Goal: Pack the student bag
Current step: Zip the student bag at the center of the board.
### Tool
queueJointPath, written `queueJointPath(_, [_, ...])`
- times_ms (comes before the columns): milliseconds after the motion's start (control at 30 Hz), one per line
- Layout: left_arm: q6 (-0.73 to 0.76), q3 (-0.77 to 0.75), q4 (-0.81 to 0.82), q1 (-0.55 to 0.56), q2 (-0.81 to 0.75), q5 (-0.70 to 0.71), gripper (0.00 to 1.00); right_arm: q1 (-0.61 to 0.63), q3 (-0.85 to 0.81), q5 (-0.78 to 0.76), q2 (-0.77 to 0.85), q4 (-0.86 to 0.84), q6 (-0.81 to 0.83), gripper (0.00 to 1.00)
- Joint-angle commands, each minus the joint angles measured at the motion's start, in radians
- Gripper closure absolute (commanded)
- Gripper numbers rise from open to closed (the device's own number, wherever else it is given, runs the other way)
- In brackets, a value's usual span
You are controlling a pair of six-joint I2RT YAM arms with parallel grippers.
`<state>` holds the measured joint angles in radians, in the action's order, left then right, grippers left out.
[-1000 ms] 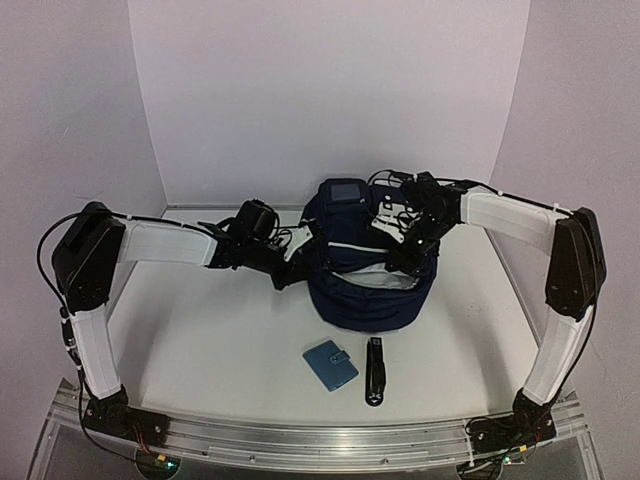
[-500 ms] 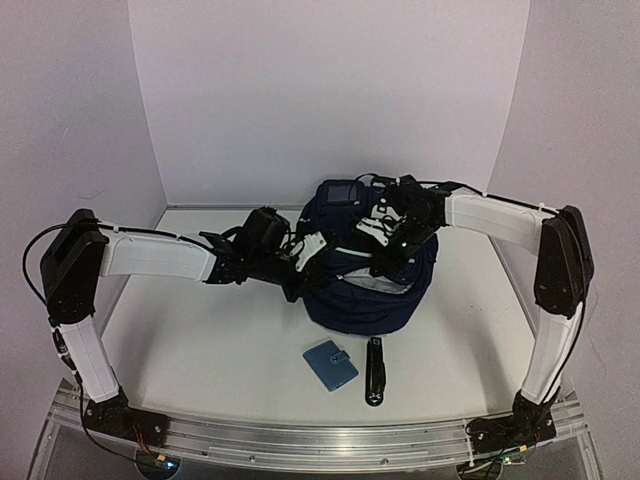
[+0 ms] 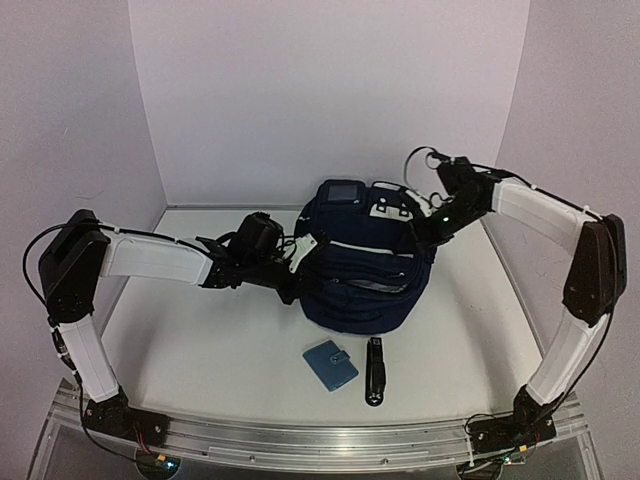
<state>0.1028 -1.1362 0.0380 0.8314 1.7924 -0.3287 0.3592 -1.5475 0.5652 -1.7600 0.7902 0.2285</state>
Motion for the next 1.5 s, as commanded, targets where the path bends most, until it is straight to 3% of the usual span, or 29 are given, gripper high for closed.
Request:
queueJointPath(0, [-0.031,-0.022,0.028,-0.01,-0.054,-0.003,1.0,-0.117,0.08,0.047,0.034,0.037,-0.061,0.2])
queueJointPath(300, [-0.025,-0.018,0.021,0.007,-0.057,-0.031,1.0,-0.137,0.159,0.251,-0.129,0.078,-0.039,0.23])
queueJointPath(567, [-0.017,-0.03,0.011,0.04,-0.059,-0.043,1.0,-0.035,0.128,0.374,-0.174,0.047,-0.076,0.31])
queueJointPath(1100, [-0.047,-0.093,0.039,0.119,0.0,-0.01,1.0,0.158,0.022,0.396,-0.237,-0.136,-0.292,0.31])
queueJointPath(1467, [-0.217,-0.08,0.169,0.162,0.022,0.123,1.0,0.175,0.043,0.363,-0.17,-0.217,-0.336,0.36])
